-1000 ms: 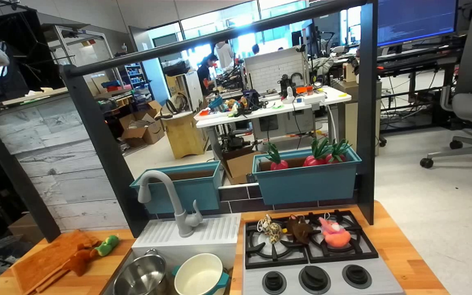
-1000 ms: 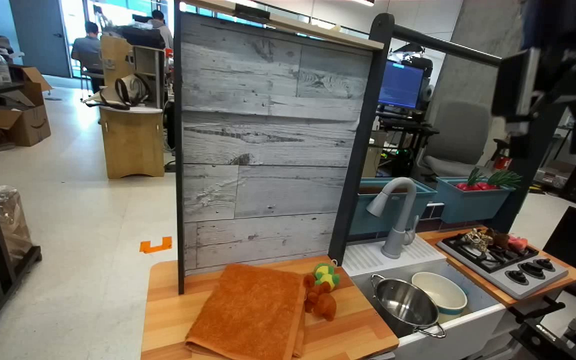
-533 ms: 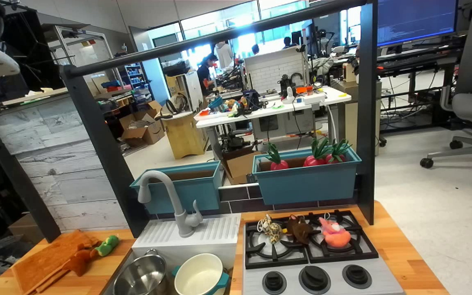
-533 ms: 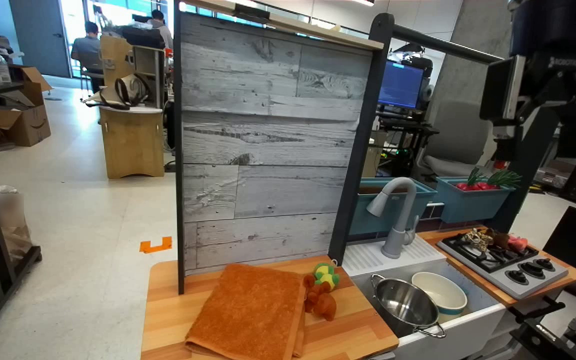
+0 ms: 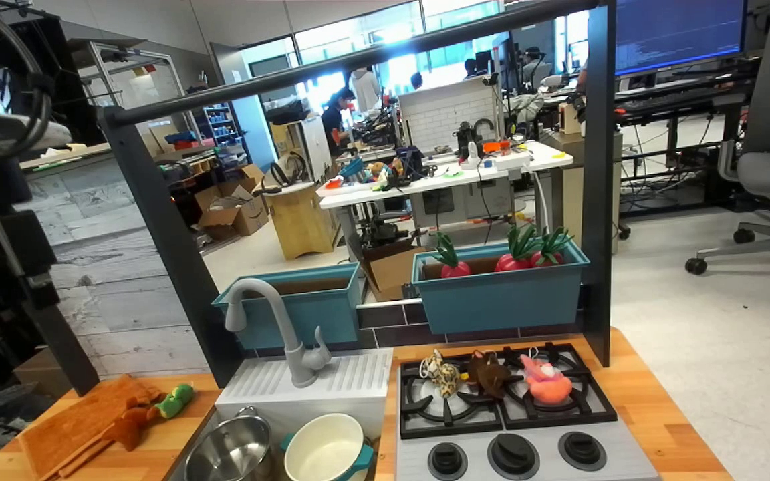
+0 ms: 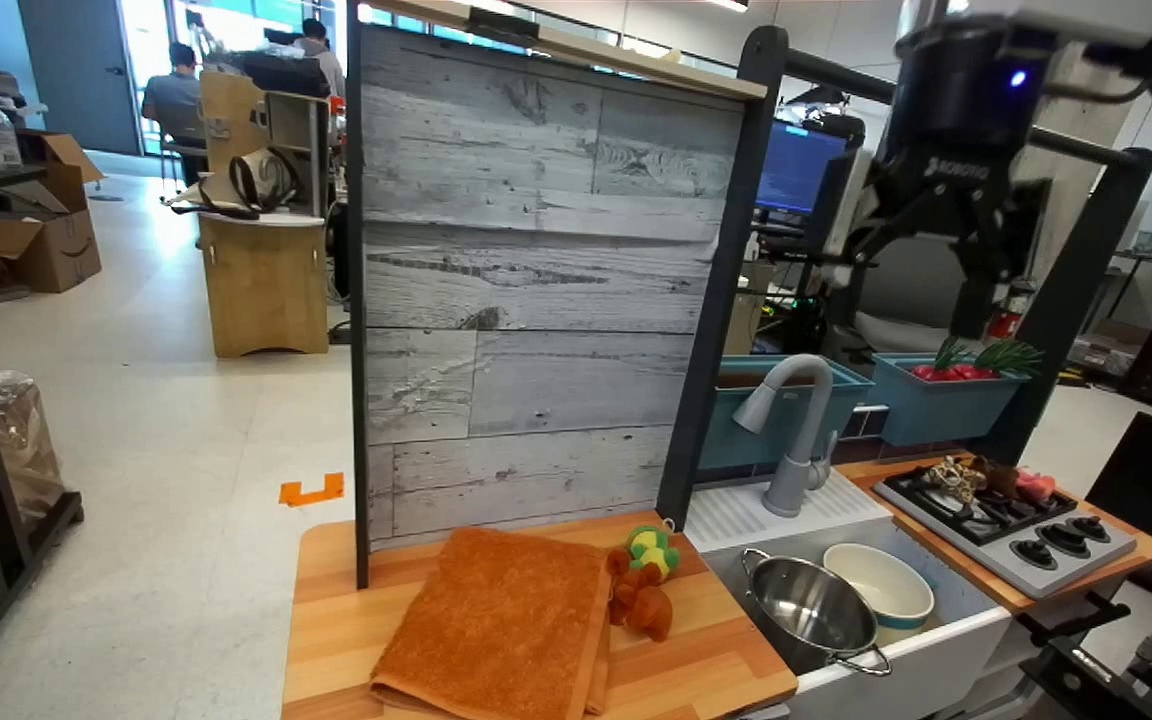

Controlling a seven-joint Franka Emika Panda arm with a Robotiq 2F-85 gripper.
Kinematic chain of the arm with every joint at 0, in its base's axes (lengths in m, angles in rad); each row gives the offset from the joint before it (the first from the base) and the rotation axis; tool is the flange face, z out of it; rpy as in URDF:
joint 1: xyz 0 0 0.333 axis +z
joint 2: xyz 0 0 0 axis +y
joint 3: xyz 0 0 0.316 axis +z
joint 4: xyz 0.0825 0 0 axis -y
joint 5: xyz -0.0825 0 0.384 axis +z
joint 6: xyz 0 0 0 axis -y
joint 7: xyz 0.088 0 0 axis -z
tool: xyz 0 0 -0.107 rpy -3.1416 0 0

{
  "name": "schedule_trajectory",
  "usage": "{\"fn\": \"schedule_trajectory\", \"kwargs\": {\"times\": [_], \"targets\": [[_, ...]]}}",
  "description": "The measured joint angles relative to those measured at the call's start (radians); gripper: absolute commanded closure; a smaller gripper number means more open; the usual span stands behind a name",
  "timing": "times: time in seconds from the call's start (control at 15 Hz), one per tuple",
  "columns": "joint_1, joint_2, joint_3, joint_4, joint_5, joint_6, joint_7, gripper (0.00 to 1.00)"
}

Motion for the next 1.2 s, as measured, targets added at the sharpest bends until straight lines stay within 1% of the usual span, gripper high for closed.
{"fn": "schedule_trajectory", "kwargs": {"times": [0.2,0.27,0.4,0.53,0.73,0.8,1.0,1.13,1.2], "targets": [[0.076,0.200,-0.068,0.115,-0.076,0.002,0.171,0.00],[0.095,0.268,-0.088,0.162,-0.075,-0.019,0.205,0.00],[0.107,0.373,-0.103,0.247,-0.075,-0.049,0.230,0.00],[0.107,0.408,-0.107,0.285,-0.075,-0.065,0.234,0.00],[0.107,0.406,-0.108,0.300,-0.074,-0.080,0.235,0.00],[0.110,0.407,-0.112,0.296,-0.074,-0.053,0.237,0.00],[0.131,0.434,-0.135,0.280,-0.075,0.150,0.258,0.00],[0.165,0.498,-0.167,0.299,-0.081,0.262,0.268,0.00],[0.187,0.543,-0.185,0.320,-0.082,0.293,0.268,0.00]]}}
